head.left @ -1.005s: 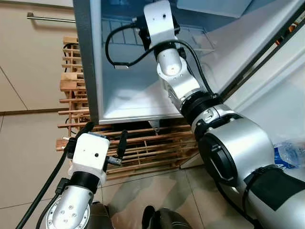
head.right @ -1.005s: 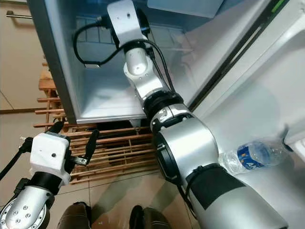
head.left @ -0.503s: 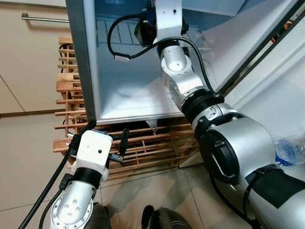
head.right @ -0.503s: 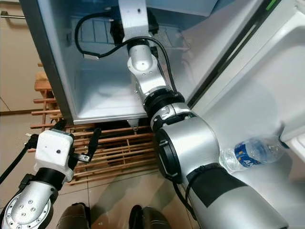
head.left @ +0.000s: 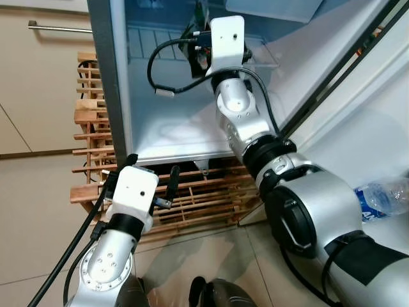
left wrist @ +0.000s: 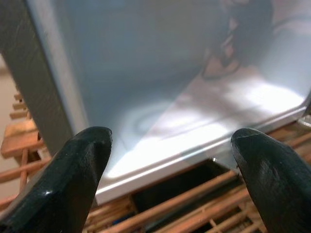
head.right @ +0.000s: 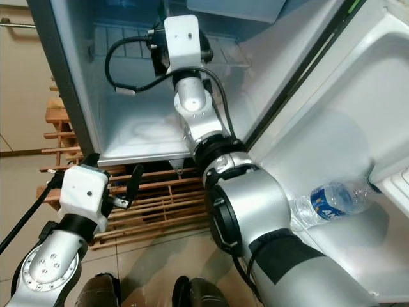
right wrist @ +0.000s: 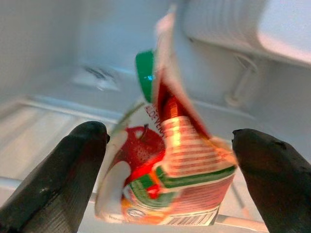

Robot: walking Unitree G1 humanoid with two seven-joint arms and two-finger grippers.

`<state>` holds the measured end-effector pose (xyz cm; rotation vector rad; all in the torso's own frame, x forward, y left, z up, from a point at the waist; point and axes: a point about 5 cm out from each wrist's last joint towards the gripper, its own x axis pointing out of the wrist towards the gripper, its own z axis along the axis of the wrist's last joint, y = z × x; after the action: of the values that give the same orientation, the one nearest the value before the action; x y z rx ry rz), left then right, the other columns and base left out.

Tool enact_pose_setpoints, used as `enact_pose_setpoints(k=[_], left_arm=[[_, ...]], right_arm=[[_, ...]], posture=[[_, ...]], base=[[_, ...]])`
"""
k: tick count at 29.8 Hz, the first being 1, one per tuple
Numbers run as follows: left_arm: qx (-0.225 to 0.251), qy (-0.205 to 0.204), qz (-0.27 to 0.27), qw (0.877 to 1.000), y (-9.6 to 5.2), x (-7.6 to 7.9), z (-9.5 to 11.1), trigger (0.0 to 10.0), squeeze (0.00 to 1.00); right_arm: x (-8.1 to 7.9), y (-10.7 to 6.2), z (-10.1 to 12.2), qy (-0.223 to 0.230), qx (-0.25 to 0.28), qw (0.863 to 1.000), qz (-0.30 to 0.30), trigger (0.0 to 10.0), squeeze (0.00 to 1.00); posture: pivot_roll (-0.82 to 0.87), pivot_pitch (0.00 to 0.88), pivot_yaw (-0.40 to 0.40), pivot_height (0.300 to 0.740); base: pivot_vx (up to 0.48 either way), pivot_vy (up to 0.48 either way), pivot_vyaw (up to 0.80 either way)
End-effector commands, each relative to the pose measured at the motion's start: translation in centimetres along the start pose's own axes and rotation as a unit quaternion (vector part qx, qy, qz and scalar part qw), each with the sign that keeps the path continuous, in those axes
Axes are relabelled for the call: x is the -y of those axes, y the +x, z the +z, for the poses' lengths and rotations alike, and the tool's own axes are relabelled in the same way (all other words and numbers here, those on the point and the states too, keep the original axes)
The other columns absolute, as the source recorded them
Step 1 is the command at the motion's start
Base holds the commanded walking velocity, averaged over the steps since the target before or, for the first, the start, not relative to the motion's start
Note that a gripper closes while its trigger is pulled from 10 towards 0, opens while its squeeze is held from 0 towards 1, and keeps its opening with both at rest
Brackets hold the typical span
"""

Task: Restocking fridge

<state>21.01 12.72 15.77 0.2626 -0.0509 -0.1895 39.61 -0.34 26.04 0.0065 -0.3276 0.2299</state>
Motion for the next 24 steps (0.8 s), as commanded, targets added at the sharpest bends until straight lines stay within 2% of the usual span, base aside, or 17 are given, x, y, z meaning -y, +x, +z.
enact_pose_setpoints(k=[1,4,7,12,15,18,20,21,24], left_arm=[[0.004,-0.007,-0.014,1.0,0.1,0.7,0.0,10.0,0.0],[0.006,-0.006,-0.012,1.0,0.3,0.6,0.0,10.0,0.0],[0.01,-0.007,-0.011,1.0,0.4,0.6,0.1,10.0,0.0],[0.012,-0.009,-0.009,1.0,0.5,0.6,0.0,10.0,0.0],[0.014,-0.01,-0.007,1.0,0.5,0.6,0.1,10.0,0.0],[0.014,-0.012,-0.003,1.0,0.4,0.5,0.1,10.0,0.0],[0.014,-0.012,-0.003,1.0,0.5,0.5,0.0,10.0,0.0],[0.014,-0.014,-0.005,1.0,0.6,0.7,0.0,10.0,0.0],[0.015,-0.015,-0.007,1.0,0.7,0.8,0.0,10.0,0.0]], right_arm=[[0.4,0.0,0.4,0.009,0.018,1.0,-0.003,10.0,0.0],[0.2,-0.3,0.1,0.01,0.027,1.0,0.003,10.0,0.0],[1.3,-0.9,0.0,0.006,0.054,0.998,-0.013,10.0,0.0],[2.5,-1.7,-0.6,-0.015,0.065,0.997,-0.032,10.0,0.0],[4.0,-2.6,-1.1,-0.019,0.061,0.996,-0.058,10.0,0.0],[4.2,-3.6,-1.6,-0.018,0.05,0.997,-0.06,10.0,0.0],[4.2,-3.7,-1.9,-0.016,0.041,0.997,-0.058,10.0,0.0],[4.4,-3.4,-2.6,-0.005,0.01,0.998,-0.062,10.0,0.0],[4.4,-2.6,-2.3,-0.012,0.001,0.998,-0.061,10.0,0.0]], posture=[[0.28,0.071,-0.217,0.74],[0.27,0.07,-0.214,0.74],[0.27,0.066,-0.216,0.74],[0.26,0.065,-0.218,0.74],[0.26,0.066,-0.225,0.74],[0.25,0.069,-0.221,0.74],[0.25,0.07,-0.221,0.74],[0.24,0.073,-0.218,0.74],[0.24,0.078,-0.217,0.74]], base=[[0.0,0.0,0.0],[0.0,0.0,0.0],[0.0,0.0,0.0],[0.0,0.0,0.0],[0.0,0.0,0.0],[0.0,0.0,0.0],[0.0,0.0,0.0],[0.0,0.0,0.0],[0.0,0.0,0.0]])
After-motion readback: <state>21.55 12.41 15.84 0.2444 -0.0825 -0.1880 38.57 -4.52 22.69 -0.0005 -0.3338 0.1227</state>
